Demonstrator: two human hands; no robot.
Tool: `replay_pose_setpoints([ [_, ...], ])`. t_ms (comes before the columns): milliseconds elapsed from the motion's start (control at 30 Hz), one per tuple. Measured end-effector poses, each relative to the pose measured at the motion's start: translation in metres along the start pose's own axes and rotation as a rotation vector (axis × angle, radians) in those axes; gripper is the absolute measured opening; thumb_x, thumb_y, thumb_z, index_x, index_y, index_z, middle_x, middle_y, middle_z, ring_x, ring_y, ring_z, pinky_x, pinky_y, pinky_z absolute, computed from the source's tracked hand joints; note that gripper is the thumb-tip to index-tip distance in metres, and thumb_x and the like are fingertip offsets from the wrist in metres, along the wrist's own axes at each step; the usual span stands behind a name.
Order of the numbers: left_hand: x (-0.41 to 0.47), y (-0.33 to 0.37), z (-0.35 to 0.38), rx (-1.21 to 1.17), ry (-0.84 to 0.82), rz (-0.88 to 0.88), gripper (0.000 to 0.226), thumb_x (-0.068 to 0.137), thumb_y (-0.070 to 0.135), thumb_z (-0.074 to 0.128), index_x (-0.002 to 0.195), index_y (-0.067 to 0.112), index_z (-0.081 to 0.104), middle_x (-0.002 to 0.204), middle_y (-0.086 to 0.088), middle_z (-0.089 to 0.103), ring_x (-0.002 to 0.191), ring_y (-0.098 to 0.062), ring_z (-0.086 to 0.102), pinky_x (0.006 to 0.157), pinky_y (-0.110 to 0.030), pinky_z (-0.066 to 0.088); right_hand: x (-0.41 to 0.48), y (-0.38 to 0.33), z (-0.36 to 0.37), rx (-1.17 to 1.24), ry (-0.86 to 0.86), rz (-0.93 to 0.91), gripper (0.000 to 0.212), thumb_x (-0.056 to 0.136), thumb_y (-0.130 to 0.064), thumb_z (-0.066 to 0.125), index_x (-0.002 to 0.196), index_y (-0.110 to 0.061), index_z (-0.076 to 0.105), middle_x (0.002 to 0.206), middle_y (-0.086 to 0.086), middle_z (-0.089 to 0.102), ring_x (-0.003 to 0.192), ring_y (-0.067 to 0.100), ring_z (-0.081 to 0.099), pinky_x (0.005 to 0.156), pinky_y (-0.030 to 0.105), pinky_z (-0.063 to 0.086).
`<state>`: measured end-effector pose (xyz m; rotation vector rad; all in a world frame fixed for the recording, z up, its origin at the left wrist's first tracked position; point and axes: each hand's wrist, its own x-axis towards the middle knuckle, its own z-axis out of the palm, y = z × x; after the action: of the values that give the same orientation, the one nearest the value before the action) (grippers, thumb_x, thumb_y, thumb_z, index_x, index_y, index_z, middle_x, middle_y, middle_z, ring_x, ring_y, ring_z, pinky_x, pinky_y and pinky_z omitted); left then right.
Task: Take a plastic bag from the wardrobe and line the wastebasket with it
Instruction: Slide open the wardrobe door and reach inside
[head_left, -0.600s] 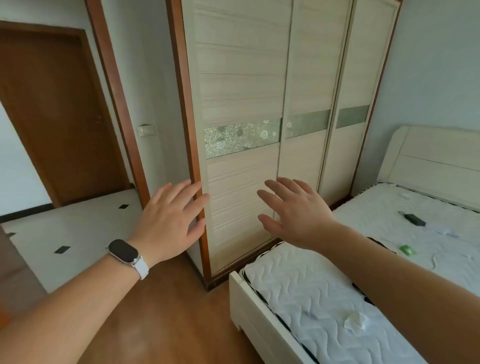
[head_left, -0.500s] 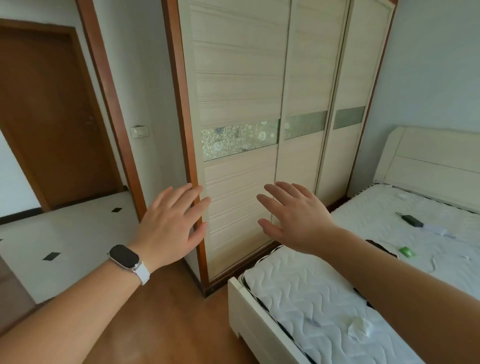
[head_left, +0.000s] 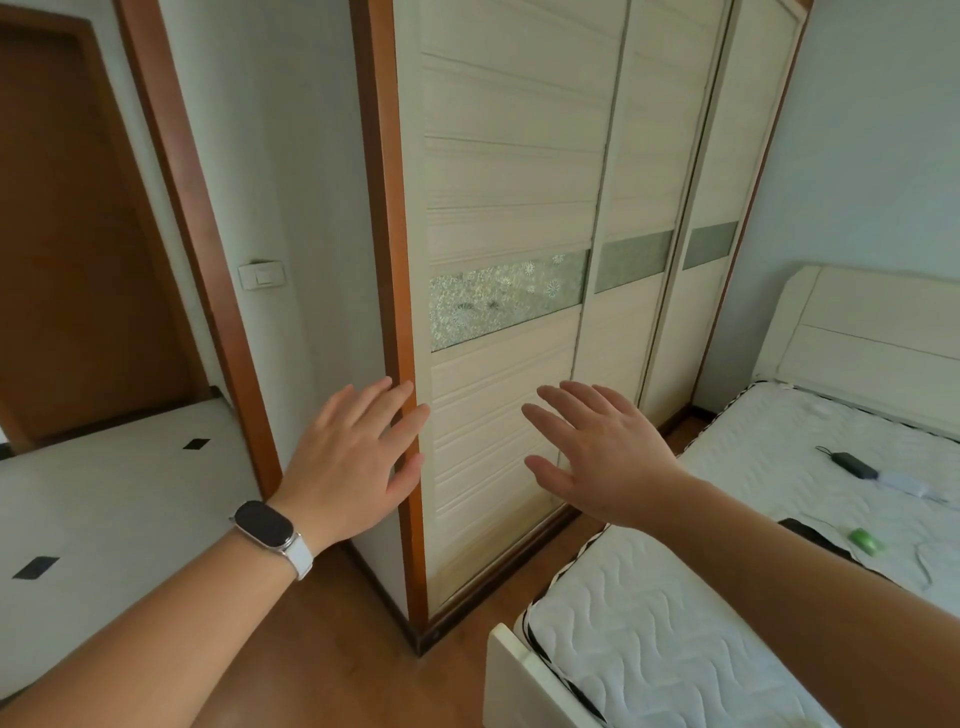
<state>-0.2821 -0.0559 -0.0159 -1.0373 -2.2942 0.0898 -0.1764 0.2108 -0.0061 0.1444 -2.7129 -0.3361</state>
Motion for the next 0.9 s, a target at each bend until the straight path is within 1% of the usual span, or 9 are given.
replay_pose_setpoints([
  [167,0.024,-0.023,0.036,-0.036,0.004,0.007,0.051,0.091,0.049,0.046,0.131,0.02,0.057,0.14,-0.01,0.055,0.13,-0.032,0.05,0.102,-0.054,0.042,0.041,0.006,0.025,-0.001,-0.002,-0.002,0.059,0.097,-0.059,0.03,0.143,-0.025,0.041,0.147,0.003,0.047,0.138,0.027,0.042,0.113,0.044,0.031],
  [400,0.072,-0.035,0.086,0.004,-0.026,0.002,0.052,0.091,0.051,0.042,0.13,0.022,0.058,0.139,-0.009,0.056,0.13,-0.031,0.051,0.102,-0.053,0.042,0.093,0.04,0.072,0.054,0.017,-0.027,0.059,0.097,-0.059,0.029,0.142,-0.024,0.043,0.146,0.004,0.049,0.136,0.029,0.045,0.111,0.048,0.036],
  [633,0.14,-0.027,0.128,0.085,-0.076,-0.062,0.05,0.09,0.049,0.051,0.132,0.023,0.057,0.141,-0.006,0.054,0.132,-0.028,0.048,0.105,-0.049,0.039,0.161,0.106,0.128,0.116,0.158,-0.108,0.056,0.094,-0.055,0.039,0.135,-0.02,0.052,0.139,0.007,0.055,0.129,0.032,0.051,0.106,0.047,0.042],
  [733,0.176,-0.025,0.139,0.119,-0.075,-0.094,0.049,0.091,0.048,0.05,0.133,0.023,0.056,0.142,-0.006,0.052,0.133,-0.028,0.045,0.109,-0.048,0.035,0.191,0.137,0.147,0.149,0.237,-0.175,0.054,0.092,-0.053,0.045,0.131,-0.017,0.056,0.135,0.009,0.058,0.125,0.033,0.054,0.103,0.049,0.045],
  [900,0.219,-0.028,0.148,0.176,-0.067,-0.131,0.048,0.093,0.046,0.048,0.133,0.022,0.057,0.143,-0.006,0.052,0.134,-0.028,0.044,0.109,-0.049,0.035,0.233,0.168,0.169,0.17,0.289,-0.223,0.054,0.092,-0.053,0.045,0.131,-0.017,0.057,0.135,0.009,0.058,0.125,0.033,0.053,0.103,0.048,0.044],
])
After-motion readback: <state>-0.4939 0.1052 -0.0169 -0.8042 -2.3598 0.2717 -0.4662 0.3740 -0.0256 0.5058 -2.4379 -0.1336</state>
